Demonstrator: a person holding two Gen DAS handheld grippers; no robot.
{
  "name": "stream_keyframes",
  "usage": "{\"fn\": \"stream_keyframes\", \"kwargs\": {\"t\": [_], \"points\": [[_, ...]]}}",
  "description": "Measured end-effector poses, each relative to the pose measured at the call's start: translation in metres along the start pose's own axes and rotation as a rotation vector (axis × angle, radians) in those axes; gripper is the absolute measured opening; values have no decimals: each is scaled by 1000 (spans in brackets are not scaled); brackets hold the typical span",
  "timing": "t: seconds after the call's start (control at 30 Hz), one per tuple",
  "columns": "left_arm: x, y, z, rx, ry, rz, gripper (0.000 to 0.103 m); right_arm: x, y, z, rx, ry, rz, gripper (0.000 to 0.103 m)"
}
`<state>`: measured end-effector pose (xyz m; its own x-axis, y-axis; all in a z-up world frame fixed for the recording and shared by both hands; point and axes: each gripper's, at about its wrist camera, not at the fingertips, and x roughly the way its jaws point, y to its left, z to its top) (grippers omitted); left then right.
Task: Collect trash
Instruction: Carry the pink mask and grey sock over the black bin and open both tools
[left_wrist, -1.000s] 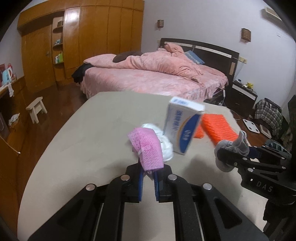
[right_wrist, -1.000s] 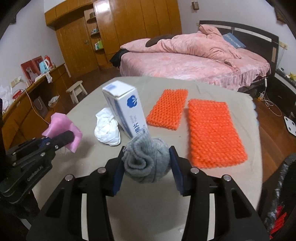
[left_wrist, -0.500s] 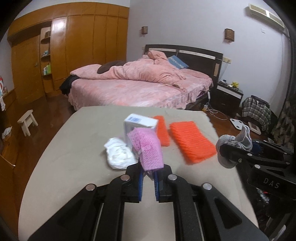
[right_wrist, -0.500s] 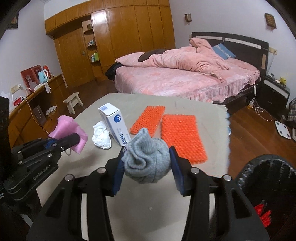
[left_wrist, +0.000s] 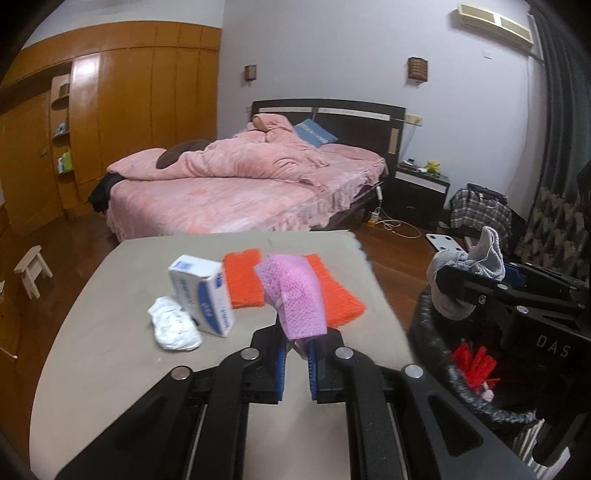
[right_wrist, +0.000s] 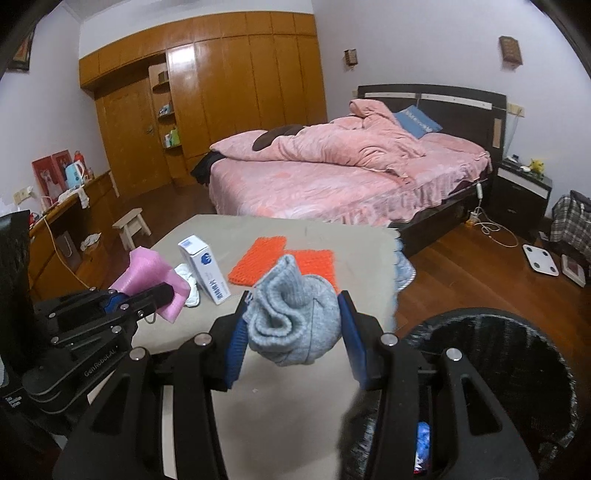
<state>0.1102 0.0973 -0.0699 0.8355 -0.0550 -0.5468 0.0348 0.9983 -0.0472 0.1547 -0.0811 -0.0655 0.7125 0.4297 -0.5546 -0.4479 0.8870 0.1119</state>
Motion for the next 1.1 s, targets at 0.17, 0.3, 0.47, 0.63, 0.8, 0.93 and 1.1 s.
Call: {"fn": "stream_keyframes", "kwargs": {"t": [0.17, 0.3, 0.47, 0.63, 0.8, 0.93, 1.1], "points": [[-3, -22, 3, 24, -6, -35, 10, -18, -19, -6, 20, -14, -31, 45], [-5, -41, 4, 46, -11, -63, 10, -33, -33, -10, 36, -28, -59, 45], [-8, -68, 6, 74, -20, -105, 10, -51, -51, -16, 54, -45, -97, 45], [-9, -93, 7, 99, -26, -148, 10, -66, -70, -24, 76, -53, -134, 45], [-8, -117, 8, 126, -26, -190, 10, -80, -89, -32, 104, -61, -177, 45], [-4, -134, 8, 140, -26, -223, 10, -91, -105, -39, 126, -67, -212, 45], [-2, -154, 7, 165, -23, -262, 10, -101, -121, -48, 153, -73, -251, 45]]}}
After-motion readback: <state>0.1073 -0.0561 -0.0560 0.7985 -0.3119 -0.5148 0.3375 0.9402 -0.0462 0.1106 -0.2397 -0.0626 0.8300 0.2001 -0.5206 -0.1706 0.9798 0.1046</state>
